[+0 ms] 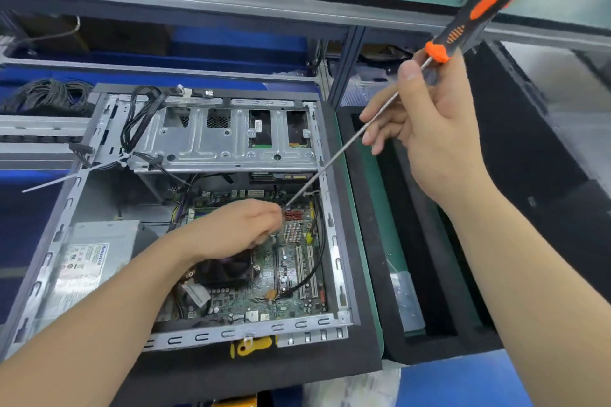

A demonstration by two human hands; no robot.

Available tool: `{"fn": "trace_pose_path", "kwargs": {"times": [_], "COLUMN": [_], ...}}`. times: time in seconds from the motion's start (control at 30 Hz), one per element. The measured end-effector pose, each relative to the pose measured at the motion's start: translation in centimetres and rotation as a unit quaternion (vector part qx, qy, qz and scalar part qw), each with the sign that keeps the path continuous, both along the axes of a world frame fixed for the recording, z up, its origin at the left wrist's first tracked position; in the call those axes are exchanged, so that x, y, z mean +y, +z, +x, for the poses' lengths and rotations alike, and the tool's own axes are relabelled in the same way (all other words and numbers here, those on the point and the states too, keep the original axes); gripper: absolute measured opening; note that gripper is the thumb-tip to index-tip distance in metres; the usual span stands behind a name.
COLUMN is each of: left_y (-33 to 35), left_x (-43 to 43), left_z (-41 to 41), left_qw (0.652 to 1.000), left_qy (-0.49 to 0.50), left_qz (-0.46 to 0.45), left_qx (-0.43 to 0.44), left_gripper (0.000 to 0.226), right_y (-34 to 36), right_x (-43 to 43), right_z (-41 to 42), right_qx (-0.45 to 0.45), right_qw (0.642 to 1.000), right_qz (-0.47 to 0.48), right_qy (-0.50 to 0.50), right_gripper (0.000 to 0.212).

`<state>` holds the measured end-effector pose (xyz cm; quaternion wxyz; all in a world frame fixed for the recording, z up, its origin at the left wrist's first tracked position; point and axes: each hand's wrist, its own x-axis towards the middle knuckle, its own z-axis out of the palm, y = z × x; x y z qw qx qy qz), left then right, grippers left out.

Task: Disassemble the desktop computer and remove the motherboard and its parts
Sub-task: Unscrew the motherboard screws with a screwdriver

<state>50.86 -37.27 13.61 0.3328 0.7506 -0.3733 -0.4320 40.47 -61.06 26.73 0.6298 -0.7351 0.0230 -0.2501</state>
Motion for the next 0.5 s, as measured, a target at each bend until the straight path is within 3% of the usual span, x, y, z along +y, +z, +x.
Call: {"fn": "trace_pose_path", "kwargs": {"times": [0.1,0.2,0.27,0.33,0.4,0.43,0.47,0.5], "left_y": [0.5,1.5,2.6,4.1,5.5,6.1,6.6,7.0], "left_x": [-0.6,-1.2,-1.6,-2.5,-3.8,-4.6,-5.3,-6.0], "left_z": [-0.1,0.0,-0.3,-1.3,-2.9,-3.7,-4.6,-5.5], "left_qw": [0.974,0.903,0.856,0.82,0.812,0.811,0.807,0.801], "left_qy": [0.135,0.237,0.264,0.285,0.307,0.321,0.336,0.352], "left_qz": [-0.032,-0.058,-0.072,-0.094,-0.112,-0.122,-0.133,-0.145], "left_qx": [0.181,0.354,0.438,0.486,0.484,0.474,0.466,0.461], "left_gripper": [0.039,0.038,0.031,0.024,0.018,0.015,0.013,0.013], "right_y": [0.7,0.5,-0.8,-3.8,-7.4,-9.6,-11.7,-13.8], "right_x": [-1.2,-2.7,-4.0,-4.9,-5.1,-5.0,-4.6,-4.2], "right_z": [-2.2,-4.7,-6.3,-7.3,-7.7,-7.8,-8.3,-8.8], "right_qx": [-0.068,-0.128,-0.122,-0.027,0.111,0.199,0.275,0.329], "right_qw": [0.997,0.99,0.99,0.994,0.983,0.961,0.94,0.934], "right_qz": [0.028,0.027,-0.02,-0.028,0.121,0.183,0.199,0.137], "right_qy": [-0.037,-0.057,-0.071,-0.104,-0.079,-0.059,-0.034,-0.015], "right_gripper": [0.003,0.003,0.009,0.014,0.028,0.031,0.03,0.033]}}
